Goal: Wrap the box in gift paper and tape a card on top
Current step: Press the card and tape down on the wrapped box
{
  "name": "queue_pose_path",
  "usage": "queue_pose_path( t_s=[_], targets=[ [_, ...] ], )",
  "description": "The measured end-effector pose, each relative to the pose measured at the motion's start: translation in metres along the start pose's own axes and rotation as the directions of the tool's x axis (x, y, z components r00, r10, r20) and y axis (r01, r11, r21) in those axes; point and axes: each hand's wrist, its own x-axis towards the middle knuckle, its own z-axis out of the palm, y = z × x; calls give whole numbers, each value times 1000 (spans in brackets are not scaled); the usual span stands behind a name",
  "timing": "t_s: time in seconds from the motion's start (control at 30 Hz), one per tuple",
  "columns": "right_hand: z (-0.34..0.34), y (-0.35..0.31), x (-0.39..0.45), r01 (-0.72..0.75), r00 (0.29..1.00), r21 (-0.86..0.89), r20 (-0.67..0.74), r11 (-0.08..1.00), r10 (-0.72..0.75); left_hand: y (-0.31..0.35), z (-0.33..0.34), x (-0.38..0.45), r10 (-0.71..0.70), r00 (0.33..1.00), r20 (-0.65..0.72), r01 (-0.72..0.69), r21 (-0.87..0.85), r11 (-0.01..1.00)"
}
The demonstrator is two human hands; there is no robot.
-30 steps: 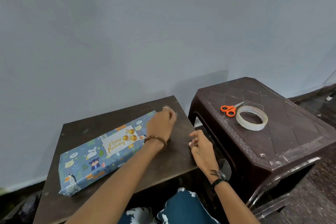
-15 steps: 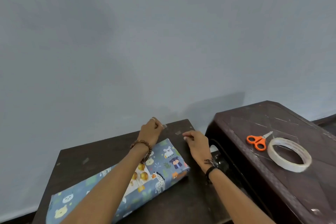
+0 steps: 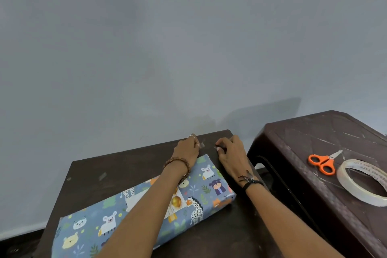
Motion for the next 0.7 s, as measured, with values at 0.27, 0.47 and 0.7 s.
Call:
queue_pose_path(
  t_s=[0.27, 0.47, 0.7],
  targets=[
    [2, -1, 0, -25, 1000, -6, -13, 1000, 25, -3, -1, 3, -32, 999, 18, 33, -42, 999],
    [0, 0, 1, -36, 999, 15, 8, 999, 35, -5, -1, 6, -63, 997, 38, 66, -79, 995],
    [-4, 2, 0, -90, 996, 134, 10, 987, 89, -5, 0, 7, -77, 996, 46, 80, -82, 993]
  ],
)
